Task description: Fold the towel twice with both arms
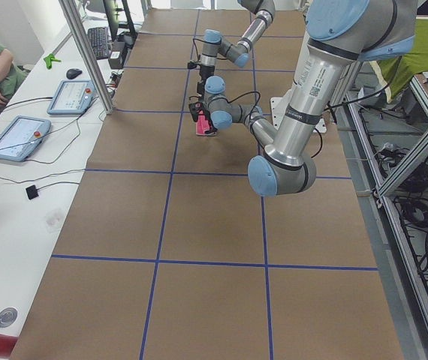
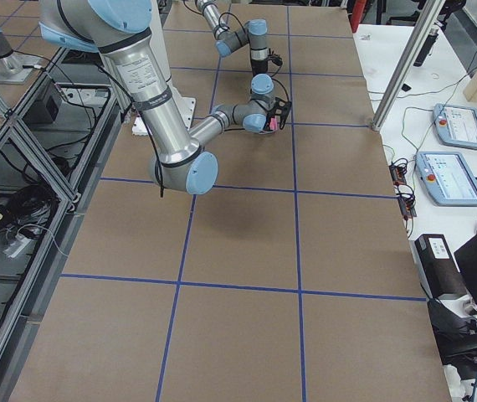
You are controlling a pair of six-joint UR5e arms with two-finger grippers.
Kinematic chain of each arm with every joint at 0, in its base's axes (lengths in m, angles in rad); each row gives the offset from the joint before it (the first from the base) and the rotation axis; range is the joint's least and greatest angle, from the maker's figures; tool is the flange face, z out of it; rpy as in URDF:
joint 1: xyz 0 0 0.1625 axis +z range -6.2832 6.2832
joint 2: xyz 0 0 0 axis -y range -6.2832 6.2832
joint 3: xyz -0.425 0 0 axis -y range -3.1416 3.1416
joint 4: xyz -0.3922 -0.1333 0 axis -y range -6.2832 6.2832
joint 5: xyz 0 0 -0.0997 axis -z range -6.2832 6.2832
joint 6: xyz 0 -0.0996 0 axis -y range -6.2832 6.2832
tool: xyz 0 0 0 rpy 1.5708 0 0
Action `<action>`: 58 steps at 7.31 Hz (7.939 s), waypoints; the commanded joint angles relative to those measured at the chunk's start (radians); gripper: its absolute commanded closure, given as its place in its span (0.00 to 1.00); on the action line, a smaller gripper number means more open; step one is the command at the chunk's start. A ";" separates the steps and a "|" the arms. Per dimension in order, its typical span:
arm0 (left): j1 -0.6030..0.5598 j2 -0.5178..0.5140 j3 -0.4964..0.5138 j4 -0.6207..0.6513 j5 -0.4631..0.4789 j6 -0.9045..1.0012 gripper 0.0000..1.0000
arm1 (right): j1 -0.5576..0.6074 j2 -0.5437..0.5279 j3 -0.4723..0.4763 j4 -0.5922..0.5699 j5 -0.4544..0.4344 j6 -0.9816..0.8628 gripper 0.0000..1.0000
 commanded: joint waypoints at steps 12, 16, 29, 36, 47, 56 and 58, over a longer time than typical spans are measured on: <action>0.015 -0.092 0.114 -0.056 0.000 -0.064 0.00 | 0.127 -0.008 0.001 -0.008 0.137 -0.030 0.01; 0.014 -0.080 0.098 -0.056 -0.002 -0.065 0.00 | 0.127 -0.005 0.001 -0.008 0.140 -0.028 0.01; 0.026 -0.057 0.101 -0.056 -0.014 -0.068 0.00 | 0.125 -0.003 0.001 -0.008 0.140 -0.030 0.01; 0.027 -0.167 0.208 -0.056 -0.011 -0.094 0.00 | 0.134 -0.011 0.008 -0.006 0.166 -0.030 0.01; 0.032 -0.296 0.325 -0.057 -0.009 -0.117 0.00 | 0.202 -0.063 0.033 -0.003 0.278 -0.039 0.01; -0.003 -0.331 0.416 -0.197 0.015 -0.114 0.00 | 0.211 -0.086 0.062 -0.006 0.286 -0.040 0.01; -0.015 -0.341 0.416 -0.197 0.015 -0.114 0.00 | 0.217 -0.087 0.062 -0.005 0.304 -0.040 0.01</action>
